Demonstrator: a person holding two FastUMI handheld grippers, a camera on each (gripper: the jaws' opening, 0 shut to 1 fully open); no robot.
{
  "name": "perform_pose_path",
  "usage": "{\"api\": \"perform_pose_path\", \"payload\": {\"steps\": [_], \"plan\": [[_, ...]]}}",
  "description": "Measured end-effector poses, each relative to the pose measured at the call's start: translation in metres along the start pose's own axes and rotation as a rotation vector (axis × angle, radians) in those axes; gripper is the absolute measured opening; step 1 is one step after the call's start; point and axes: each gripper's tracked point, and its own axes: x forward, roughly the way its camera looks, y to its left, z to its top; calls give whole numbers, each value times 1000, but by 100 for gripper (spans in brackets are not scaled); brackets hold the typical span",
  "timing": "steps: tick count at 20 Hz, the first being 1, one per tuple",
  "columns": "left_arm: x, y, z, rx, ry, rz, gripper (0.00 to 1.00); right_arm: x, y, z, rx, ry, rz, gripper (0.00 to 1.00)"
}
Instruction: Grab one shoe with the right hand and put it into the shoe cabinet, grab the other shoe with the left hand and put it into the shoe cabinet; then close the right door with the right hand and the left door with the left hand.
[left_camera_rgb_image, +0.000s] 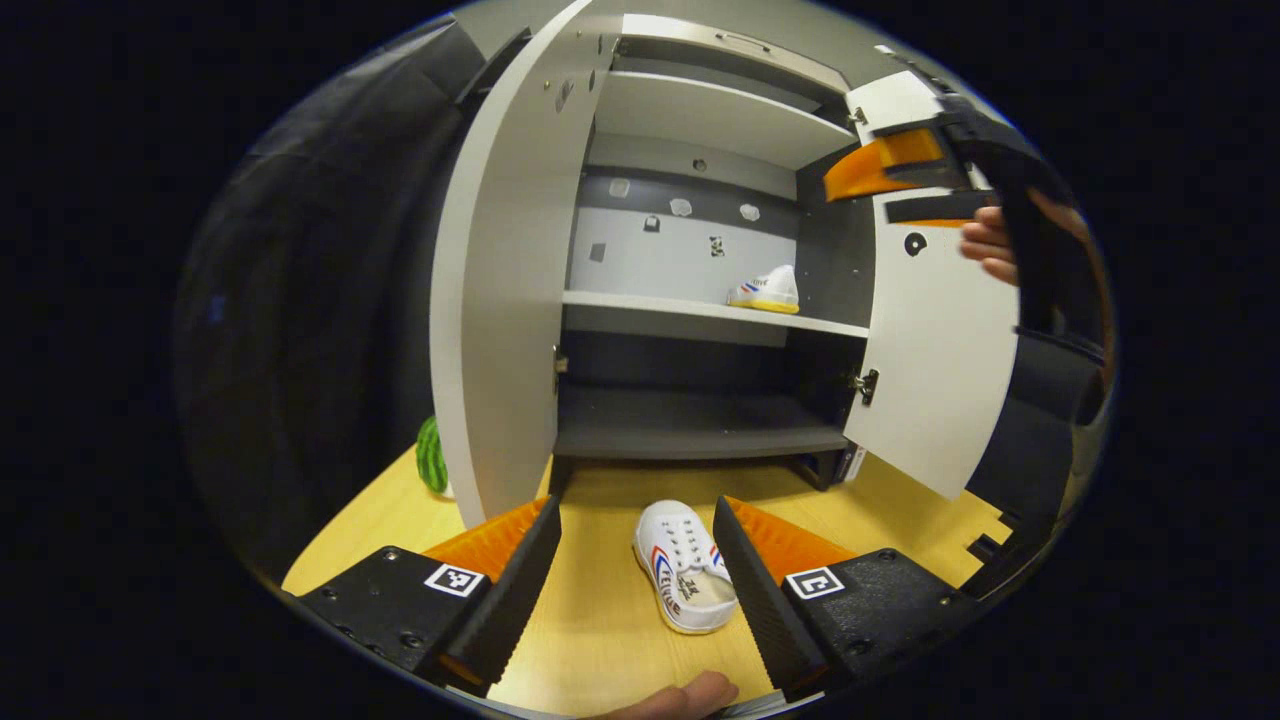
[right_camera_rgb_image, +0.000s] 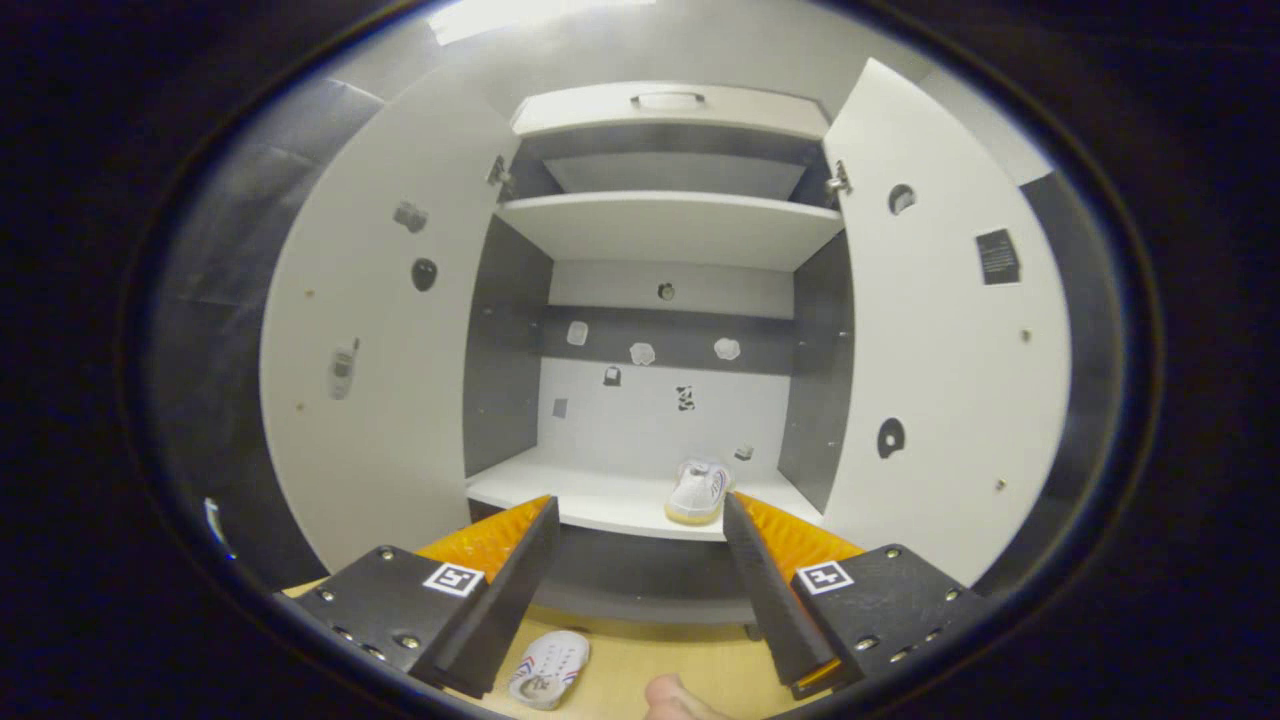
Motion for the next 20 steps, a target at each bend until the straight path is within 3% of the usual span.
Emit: {"api": "perform_pose_path", "payload": {"steps": [4,9,13,17,19,20], "plan": [[2,-11,-26,-1,65,-11,96,-82,-39,-19,23,-35,-83,98],[30,-15,-62,-1,163,4,96,-152,-63,-52,56,-36,-102,98],[69,-14,-101,-33,274,2,96,-170,-94,-69,84,-67,-153,98],[96,-15,-132,-39,374,-20,90,-178,-140,-84,14,-87,-276,98],[105,-12,-144,-47,424,-13,81,-177,-141,-89,22,-93,-269,98],[110,-11,-147,-45,430,-15,82,-176,-138,-92,33,-92,-252,98]]}}
